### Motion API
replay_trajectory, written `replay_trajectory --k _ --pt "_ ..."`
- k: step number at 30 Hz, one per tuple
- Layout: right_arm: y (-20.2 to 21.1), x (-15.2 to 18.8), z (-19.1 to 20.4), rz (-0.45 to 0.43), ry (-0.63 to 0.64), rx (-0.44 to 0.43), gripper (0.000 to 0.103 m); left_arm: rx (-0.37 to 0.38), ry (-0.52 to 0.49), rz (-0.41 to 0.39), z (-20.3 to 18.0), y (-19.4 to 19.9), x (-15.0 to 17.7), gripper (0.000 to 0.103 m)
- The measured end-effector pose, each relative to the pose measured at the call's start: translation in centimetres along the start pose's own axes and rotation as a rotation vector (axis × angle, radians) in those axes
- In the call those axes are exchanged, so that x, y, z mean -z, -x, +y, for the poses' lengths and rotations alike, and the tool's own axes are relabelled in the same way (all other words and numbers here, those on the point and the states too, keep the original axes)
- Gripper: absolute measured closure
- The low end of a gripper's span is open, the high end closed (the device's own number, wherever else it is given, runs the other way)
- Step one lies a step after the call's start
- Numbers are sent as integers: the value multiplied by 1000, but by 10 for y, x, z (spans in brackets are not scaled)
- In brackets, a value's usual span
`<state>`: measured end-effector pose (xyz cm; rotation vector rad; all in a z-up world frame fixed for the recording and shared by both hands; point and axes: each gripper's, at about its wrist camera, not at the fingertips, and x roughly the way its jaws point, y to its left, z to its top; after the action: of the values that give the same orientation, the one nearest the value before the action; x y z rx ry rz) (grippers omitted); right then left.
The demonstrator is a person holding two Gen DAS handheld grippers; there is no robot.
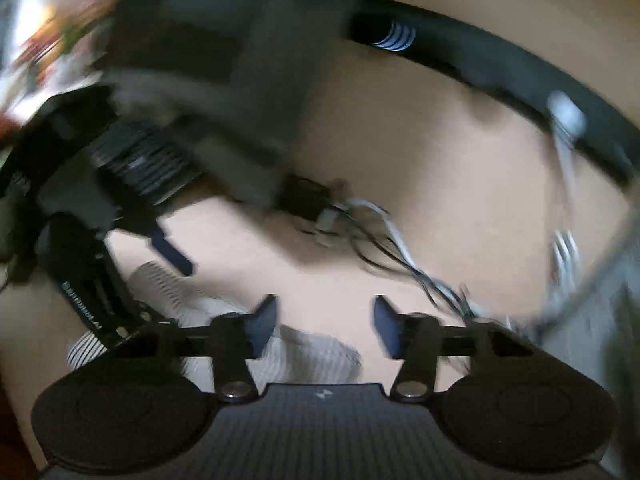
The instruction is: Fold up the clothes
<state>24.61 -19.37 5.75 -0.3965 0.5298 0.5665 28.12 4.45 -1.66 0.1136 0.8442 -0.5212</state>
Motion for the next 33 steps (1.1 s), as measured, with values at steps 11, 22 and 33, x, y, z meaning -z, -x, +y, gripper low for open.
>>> replay_trajectory --k 11,22,33 --pt "-71 32 -35 130 -294 63 65 12 -71 31 7 3 -10 24" --pt "-20 87 -63 275 -1014 -216 0 180 -96 61 3 -41 -36 7" --pt "-80 82 -57 334 -988 -244 36 273 173 111 19 -44 1 6"
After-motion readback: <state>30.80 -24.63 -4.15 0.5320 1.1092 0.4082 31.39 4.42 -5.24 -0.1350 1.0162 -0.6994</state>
